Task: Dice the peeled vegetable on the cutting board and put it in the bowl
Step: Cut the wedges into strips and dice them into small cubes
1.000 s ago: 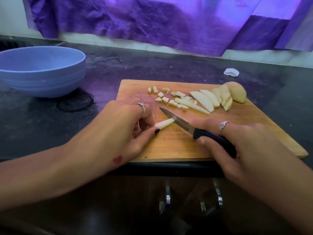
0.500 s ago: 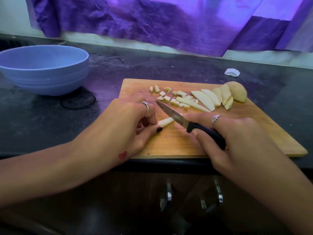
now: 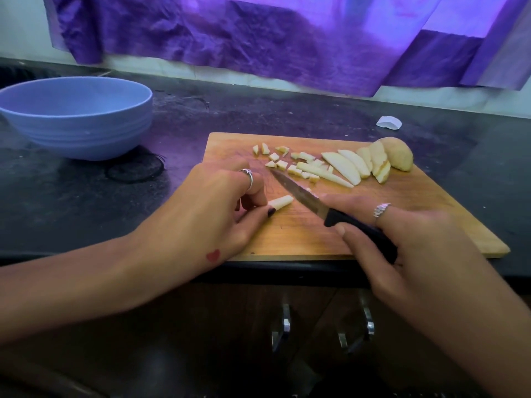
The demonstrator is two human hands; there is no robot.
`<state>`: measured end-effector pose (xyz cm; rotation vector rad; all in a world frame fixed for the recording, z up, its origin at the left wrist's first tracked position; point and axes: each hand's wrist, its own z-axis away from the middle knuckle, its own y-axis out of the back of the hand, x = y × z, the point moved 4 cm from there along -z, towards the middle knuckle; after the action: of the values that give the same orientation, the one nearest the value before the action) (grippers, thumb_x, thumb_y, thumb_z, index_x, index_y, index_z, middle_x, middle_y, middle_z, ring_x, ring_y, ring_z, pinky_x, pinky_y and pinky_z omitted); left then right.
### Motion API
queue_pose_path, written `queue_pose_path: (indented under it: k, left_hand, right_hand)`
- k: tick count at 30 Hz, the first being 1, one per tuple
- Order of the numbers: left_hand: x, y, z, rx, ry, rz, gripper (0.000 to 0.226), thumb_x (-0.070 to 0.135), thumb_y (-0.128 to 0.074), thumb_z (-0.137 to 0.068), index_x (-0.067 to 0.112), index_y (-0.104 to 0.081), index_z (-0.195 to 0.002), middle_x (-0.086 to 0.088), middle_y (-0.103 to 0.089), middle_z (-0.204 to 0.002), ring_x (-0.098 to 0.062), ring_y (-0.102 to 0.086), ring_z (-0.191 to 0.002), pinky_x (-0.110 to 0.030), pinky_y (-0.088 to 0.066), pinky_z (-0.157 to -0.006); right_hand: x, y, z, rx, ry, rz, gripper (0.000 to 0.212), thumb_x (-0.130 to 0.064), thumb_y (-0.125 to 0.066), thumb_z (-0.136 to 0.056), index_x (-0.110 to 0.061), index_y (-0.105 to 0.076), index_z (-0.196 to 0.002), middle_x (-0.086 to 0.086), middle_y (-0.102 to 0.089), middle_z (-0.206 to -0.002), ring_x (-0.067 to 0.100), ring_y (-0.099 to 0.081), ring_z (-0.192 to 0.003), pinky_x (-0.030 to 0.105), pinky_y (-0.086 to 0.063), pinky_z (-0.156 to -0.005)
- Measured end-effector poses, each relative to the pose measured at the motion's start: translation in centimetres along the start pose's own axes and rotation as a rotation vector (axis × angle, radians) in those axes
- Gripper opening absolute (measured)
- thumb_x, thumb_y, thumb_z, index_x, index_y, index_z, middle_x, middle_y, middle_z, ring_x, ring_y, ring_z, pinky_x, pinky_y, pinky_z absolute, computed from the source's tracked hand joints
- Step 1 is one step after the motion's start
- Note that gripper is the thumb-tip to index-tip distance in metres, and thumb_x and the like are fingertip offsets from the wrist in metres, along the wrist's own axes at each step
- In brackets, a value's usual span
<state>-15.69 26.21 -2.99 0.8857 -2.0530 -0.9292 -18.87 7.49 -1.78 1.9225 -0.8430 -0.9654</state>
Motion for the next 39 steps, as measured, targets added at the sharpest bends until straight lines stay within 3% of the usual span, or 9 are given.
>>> queue_pose_path:
  k: [3, 6, 11, 15, 18, 20, 24, 28, 39]
  left_hand:
    - [0.0, 0.0, 0.0, 0.001, 0.008, 0.016, 0.01, 0.017, -0.073, -0.08, 0.016, -0.069, -0.071, 0.02, -0.047, -0.073, 0.009, -0.049, -0.072, 0.0, -0.034, -0.061]
    - [0.1, 0.0, 0.0, 0.002, 0.0, 0.005, 0.011, 0.016, -0.073, -0.079, 0.016, -0.068, -0.07, 0.023, -0.044, -0.073, 0.011, -0.047, -0.071, 0.0, -0.032, -0.062]
    - [0.2, -0.1, 0.0, 0.016, -0.006, 0.004, 0.011, 0.014, -0.074, -0.079, 0.014, -0.067, -0.07, 0.024, -0.042, -0.074, 0.016, -0.045, -0.073, 0.002, -0.031, -0.063]
    - [0.3, -0.1, 0.1, 0.019, -0.003, 0.011, 0.011, 0.017, -0.072, -0.08, 0.013, -0.067, -0.07, 0.024, -0.04, -0.071, 0.016, -0.045, -0.074, 0.002, -0.031, -0.062]
    - [0.1, 0.0, 0.2, -0.012, -0.018, -0.018, 0.009, 0.018, -0.07, -0.082, 0.015, -0.069, -0.074, 0.022, -0.041, -0.073, 0.014, -0.045, -0.073, 0.001, -0.032, -0.064]
    - [0.0, 0.1, 0.3, -0.039, -0.034, -0.034, 0.005, 0.016, -0.069, -0.083, 0.015, -0.071, -0.079, 0.021, -0.042, -0.074, 0.016, -0.045, -0.073, 0.002, -0.032, -0.066]
    - [0.0, 0.2, 0.4, -0.047, -0.027, -0.027, 0.014, 0.019, -0.062, -0.08, 0.013, -0.074, -0.082, 0.021, -0.042, -0.074, 0.022, -0.044, -0.074, 0.006, -0.029, -0.068]
    - [-0.2, 0.3, 0.3, -0.041, 0.011, -0.013, 0.008, 0.01, -0.074, -0.078, 0.018, -0.075, -0.08, 0.022, -0.049, -0.074, 0.014, -0.047, -0.062, 0.004, -0.031, -0.064]
    - [0.1, 0.5, 0.1, -0.007, 0.074, 0.069, 0.01, 0.019, -0.074, -0.079, 0.018, -0.072, -0.07, 0.024, -0.047, -0.059, 0.012, -0.051, -0.065, -0.001, -0.034, -0.056]
  right_hand:
    - [-0.8, -0.7, -0.9, -0.08, -0.03, 0.021, 0.032, -0.039, -0.042, -0.093, -0.044, -0.057, -0.122, -0.014, -0.058, -0.062, 0.002, -0.05, -0.054, 0.017, -0.041, -0.049]
    - [-1.1, -1.2, -1.8, -0.114, -0.043, 0.004, 0.037, -0.043, -0.039, -0.094, -0.049, -0.044, -0.13, -0.008, -0.061, -0.078, 0.01, -0.055, -0.07, 0.033, -0.05, -0.066]
    - [-1.2, -0.8, -1.4, -0.198, -0.038, 0.066, 0.04, -0.047, -0.034, -0.093, -0.053, -0.036, -0.132, -0.01, -0.063, -0.097, 0.012, -0.058, -0.085, 0.031, -0.05, -0.074]
    - [-0.1, -0.4, 0.2, -0.112, -0.033, 0.051, 0.039, -0.045, -0.035, -0.09, -0.046, -0.055, -0.123, -0.012, -0.067, -0.077, 0.011, -0.059, -0.064, 0.034, -0.051, -0.057]
    - [0.3, -0.3, 0.4, 0.009, -0.04, 0.038, 0.037, -0.039, -0.044, -0.086, -0.038, -0.062, -0.119, -0.012, -0.06, -0.057, 0.008, -0.051, -0.048, 0.018, -0.04, -0.045]
    - [-0.3, -0.4, 0.3, 0.041, -0.028, 0.016, 0.034, -0.036, -0.047, -0.09, -0.038, -0.061, -0.121, -0.014, -0.054, -0.052, 0.005, -0.055, -0.058, 0.017, -0.043, -0.05]
    - [-1.5, -1.2, -0.1, -0.078, -0.053, 0.013, 0.037, -0.043, -0.042, -0.09, -0.046, -0.052, -0.126, -0.012, -0.058, -0.063, 0.007, -0.05, -0.055, 0.024, -0.046, -0.054]
    - [-1.9, -1.5, -1.8, -0.105, -0.044, -0.002, 0.035, -0.041, -0.041, -0.095, -0.048, -0.045, -0.129, -0.01, -0.059, -0.084, 0.011, -0.054, -0.076, 0.029, -0.048, -0.067]
    - [-1.0, -1.0, 1.0, -0.13, -0.067, 0.066, 0.051, -0.052, -0.026, -0.082, -0.051, -0.041, -0.131, -0.009, -0.063, -0.077, 0.016, -0.06, -0.07, 0.036, -0.053, -0.065]
